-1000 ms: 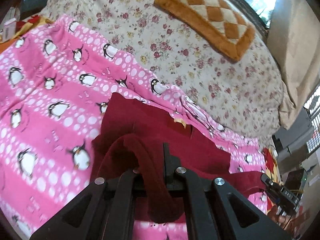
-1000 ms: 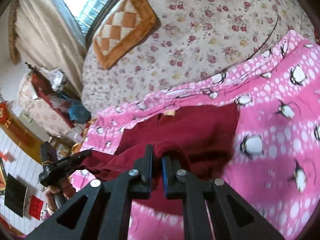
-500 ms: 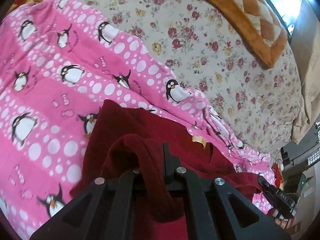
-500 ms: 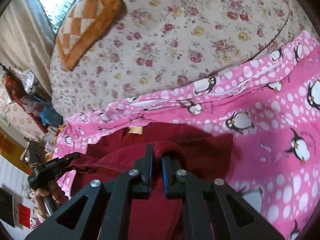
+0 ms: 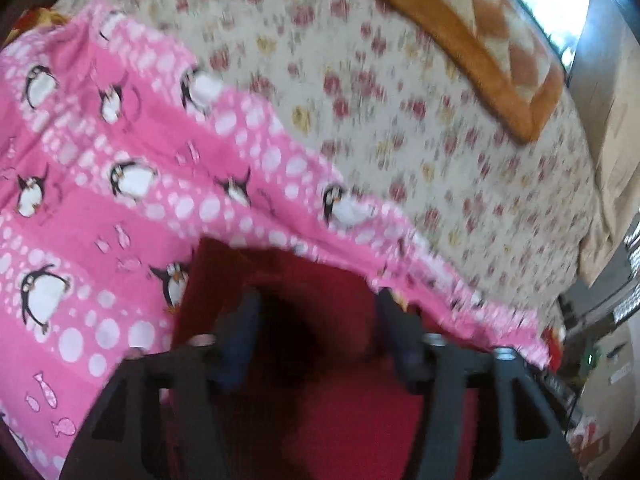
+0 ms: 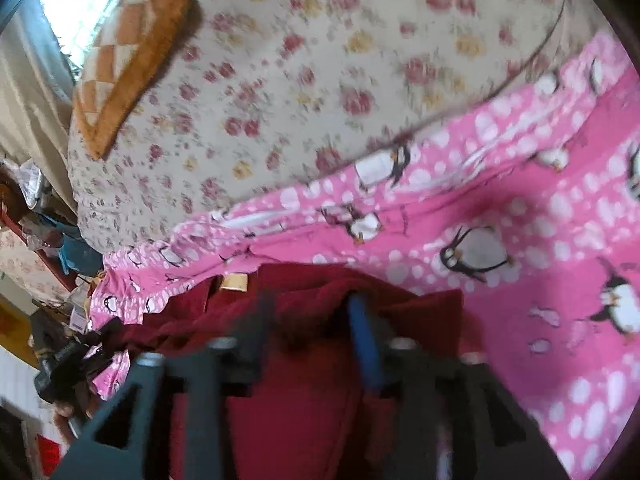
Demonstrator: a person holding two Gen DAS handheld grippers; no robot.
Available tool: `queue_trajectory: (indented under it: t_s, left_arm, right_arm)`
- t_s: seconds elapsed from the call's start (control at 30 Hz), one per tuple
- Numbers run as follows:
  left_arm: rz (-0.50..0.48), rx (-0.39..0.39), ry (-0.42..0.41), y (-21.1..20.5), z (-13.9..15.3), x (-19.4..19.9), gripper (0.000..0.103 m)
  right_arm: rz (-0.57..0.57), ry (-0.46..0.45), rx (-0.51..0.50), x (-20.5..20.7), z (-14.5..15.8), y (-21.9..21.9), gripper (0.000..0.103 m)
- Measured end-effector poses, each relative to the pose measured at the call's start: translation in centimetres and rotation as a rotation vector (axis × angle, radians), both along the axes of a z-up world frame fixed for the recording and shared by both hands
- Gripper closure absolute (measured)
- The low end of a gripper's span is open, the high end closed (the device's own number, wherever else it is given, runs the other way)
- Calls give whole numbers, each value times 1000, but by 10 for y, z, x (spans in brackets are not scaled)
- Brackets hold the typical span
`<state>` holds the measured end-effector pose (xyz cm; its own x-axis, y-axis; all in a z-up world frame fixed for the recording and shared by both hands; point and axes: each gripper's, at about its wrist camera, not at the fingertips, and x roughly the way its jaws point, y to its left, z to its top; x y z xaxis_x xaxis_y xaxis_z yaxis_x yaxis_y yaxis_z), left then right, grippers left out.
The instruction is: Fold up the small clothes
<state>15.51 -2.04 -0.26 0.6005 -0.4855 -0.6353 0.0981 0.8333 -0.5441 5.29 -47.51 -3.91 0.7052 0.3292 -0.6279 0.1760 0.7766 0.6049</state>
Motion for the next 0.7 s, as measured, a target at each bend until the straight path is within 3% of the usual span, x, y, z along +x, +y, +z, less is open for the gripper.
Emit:
queue_trajectory:
  t_s: [0.03,0.13,0.2,0.33,0.43,0.53,0.7]
  left_arm:
    - [22,-9,-13,5,2,-2,48]
    - [41,18,17,10,1,-2,48]
    - [66,52,47,11,-5,-1,48]
    - [78,210,154,7,-32,7,48]
    - [62,274,240,6,-59,13,48]
    - [73,255,237,10,-60,12,48]
    - [84,259,228,14,-53,3,48]
  right_arm:
    - [-12,-21,-29,-6,8,1,41]
    - [33,-48,-62,-15,27,8,42]
    - [91,-51,-94,-13,33,21,49]
    - [160,44,-219,20,19,52,53]
    - [120,148,-288,49,-7,54,54]
    - [79,210,-282,63,-34,44,54]
    - [79,148,-290,33,-3,39,54]
